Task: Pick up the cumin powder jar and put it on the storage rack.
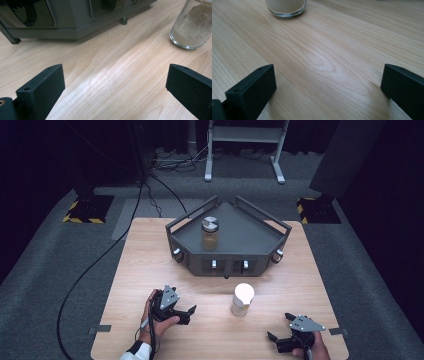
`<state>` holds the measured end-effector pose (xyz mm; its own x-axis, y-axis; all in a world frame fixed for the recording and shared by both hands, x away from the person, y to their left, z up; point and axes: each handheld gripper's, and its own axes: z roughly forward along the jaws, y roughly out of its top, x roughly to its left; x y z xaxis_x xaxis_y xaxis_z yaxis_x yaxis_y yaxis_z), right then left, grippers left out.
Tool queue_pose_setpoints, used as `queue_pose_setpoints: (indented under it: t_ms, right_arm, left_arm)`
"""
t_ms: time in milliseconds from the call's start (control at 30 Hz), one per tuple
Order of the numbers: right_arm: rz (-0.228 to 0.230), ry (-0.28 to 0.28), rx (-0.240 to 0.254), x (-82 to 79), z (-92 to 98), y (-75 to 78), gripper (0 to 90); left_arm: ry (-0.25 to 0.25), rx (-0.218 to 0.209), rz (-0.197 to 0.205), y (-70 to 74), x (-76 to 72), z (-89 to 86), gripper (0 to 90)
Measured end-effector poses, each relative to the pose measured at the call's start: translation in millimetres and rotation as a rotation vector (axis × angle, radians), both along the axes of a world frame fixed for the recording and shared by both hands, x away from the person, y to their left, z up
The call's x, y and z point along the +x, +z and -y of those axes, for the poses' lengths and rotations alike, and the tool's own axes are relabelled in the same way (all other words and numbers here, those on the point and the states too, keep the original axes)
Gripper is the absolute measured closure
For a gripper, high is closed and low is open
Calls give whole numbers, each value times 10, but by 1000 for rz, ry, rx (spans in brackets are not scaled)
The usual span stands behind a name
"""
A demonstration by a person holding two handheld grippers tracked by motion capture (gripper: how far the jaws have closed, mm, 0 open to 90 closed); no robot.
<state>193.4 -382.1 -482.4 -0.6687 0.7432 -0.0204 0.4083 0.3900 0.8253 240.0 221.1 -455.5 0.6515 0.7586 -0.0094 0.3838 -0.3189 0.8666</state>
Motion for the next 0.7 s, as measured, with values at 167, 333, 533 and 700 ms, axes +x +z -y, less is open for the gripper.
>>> queue_pose_setpoints:
  t_ms: [167, 333, 533, 700]
  right_arm:
    - [0, 0, 0, 0, 0, 0, 0]
    - [1, 1, 0, 0, 0, -1, 0]
    - [1, 0, 0, 0, 0, -1, 0]
    - [1, 1, 0, 0, 1, -1, 0]
  left_arm:
    - [-3, 6, -20, -79, -18, 5, 21]
    - [-3, 5, -36, -140, -26, 2, 21]
    - [-3, 13, -50, -170, -24, -2, 21]
    - [0, 28, -61, -201, -34, 2, 21]
